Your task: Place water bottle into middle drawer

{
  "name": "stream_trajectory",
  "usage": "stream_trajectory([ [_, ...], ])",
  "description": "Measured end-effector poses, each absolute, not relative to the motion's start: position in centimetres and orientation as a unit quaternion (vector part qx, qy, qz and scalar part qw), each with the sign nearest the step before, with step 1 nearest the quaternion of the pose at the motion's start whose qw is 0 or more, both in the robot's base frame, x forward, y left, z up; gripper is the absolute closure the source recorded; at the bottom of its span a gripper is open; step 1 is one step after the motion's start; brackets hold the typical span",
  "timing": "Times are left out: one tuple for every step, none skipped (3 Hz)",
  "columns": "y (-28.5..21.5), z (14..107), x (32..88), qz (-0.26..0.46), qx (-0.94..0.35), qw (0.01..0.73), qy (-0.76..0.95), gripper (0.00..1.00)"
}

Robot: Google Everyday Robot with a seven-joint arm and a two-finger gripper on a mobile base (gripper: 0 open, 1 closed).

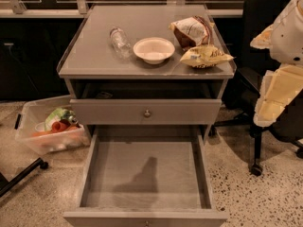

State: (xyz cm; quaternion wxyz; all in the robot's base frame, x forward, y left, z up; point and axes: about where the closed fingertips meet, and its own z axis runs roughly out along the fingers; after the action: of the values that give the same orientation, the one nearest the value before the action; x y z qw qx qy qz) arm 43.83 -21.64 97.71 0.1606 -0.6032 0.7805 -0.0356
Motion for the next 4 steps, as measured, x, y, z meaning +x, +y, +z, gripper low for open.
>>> stream_trajectory([
  [-21.6,97.7,43.8,-0.036,-0.603,0.161,0.781,0.00],
  [-21.3,98.5,45.1,-0.022,-0.584,0.191,0.789,0.00],
  [-18.2,100.5,48.9,0.017,-0.537,0.266,0.800,0.00],
  [-13.0,103.8,53.5,0.053,-0.474,0.352,0.805,0.00],
])
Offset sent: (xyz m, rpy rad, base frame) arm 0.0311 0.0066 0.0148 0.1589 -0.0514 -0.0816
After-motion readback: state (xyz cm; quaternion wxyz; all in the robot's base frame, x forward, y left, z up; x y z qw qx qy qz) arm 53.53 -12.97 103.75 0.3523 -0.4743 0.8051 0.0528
